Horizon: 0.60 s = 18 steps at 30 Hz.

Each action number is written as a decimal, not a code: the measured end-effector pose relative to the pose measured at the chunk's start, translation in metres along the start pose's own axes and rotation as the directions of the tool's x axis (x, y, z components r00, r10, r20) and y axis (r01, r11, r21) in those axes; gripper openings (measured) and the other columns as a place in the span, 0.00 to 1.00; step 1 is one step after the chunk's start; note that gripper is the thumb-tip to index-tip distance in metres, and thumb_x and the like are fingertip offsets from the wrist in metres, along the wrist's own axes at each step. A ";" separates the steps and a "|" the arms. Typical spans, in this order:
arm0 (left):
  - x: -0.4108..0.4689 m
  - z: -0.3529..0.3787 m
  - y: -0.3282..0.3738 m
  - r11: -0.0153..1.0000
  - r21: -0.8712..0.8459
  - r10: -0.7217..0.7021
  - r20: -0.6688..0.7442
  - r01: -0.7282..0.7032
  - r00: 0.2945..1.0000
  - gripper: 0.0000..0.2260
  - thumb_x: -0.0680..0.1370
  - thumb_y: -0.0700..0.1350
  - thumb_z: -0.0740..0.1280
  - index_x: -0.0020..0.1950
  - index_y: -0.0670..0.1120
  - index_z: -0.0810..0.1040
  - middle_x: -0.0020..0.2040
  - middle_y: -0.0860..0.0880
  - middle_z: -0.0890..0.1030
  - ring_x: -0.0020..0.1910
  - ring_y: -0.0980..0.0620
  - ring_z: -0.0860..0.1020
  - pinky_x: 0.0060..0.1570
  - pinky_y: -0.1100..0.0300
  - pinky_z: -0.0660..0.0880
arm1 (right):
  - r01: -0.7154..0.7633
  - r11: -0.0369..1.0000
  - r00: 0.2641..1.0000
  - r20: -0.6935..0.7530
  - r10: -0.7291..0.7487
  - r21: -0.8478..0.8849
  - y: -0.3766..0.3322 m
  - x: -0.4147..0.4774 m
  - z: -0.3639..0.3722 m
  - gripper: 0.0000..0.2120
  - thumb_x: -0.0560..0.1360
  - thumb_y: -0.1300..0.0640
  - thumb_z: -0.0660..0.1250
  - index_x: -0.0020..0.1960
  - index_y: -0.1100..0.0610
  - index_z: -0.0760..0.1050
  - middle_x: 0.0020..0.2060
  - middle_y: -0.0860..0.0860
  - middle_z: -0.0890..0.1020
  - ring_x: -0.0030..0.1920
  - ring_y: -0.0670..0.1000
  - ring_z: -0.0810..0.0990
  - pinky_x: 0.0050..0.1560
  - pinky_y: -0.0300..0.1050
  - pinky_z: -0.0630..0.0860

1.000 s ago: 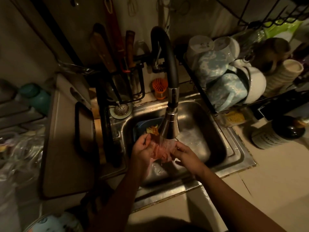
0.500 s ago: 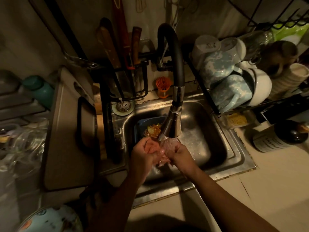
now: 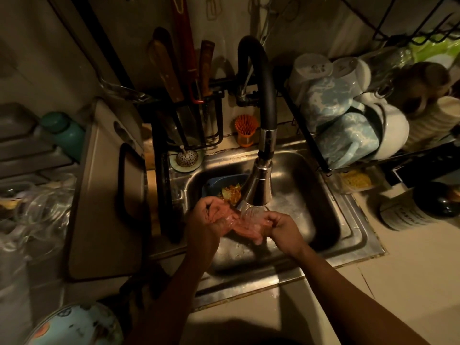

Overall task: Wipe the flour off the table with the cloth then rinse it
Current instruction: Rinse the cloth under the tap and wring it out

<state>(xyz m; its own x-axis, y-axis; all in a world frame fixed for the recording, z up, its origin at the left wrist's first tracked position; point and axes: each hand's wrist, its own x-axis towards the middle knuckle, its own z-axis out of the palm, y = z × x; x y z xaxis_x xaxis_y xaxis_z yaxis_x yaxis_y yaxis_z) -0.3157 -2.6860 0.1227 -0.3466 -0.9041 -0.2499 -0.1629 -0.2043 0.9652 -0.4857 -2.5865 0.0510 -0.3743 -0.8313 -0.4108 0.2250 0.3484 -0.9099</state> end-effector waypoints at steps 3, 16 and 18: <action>0.002 0.003 -0.001 1.000 -0.006 0.000 0.026 0.000 1.000 0.17 0.72 0.34 0.71 0.50 0.57 0.79 0.47 0.47 0.84 0.46 0.44 0.84 0.42 0.48 0.82 | -0.011 0.999 0.999 0.051 0.013 -0.036 -0.007 0.005 0.002 0.19 0.69 0.77 0.68 0.58 0.67 0.80 0.46 0.58 0.86 0.43 0.51 0.85 0.44 0.43 0.80; 0.016 -0.013 0.006 0.983 -0.129 0.143 0.106 -0.129 0.984 0.13 0.69 0.32 0.72 0.47 0.48 0.79 0.46 0.48 0.82 0.46 0.45 0.82 0.45 0.48 0.80 | -0.038 0.998 0.986 0.163 0.044 -0.042 -0.026 -0.002 0.005 0.10 0.76 0.71 0.68 0.55 0.60 0.76 0.36 0.50 0.84 0.34 0.47 0.81 0.37 0.41 0.78; 0.016 -0.015 0.000 0.975 -0.196 0.128 0.108 -0.105 0.986 0.13 0.66 0.33 0.73 0.46 0.47 0.79 0.44 0.46 0.80 0.44 0.46 0.80 0.41 0.53 0.78 | -0.014 0.997 0.992 0.123 0.023 -0.074 -0.023 -0.004 0.003 0.04 0.79 0.67 0.66 0.51 0.61 0.76 0.29 0.48 0.79 0.25 0.44 0.74 0.26 0.35 0.69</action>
<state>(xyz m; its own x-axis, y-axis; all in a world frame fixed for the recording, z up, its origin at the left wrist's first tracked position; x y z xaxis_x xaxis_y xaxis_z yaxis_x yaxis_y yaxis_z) -0.3075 -2.7056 0.1199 -0.4627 -0.8768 -0.1310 0.0582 -0.1775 0.9824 -0.4868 -2.5927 0.0741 -0.2557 -0.8699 -0.4217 0.1630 0.3911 -0.9058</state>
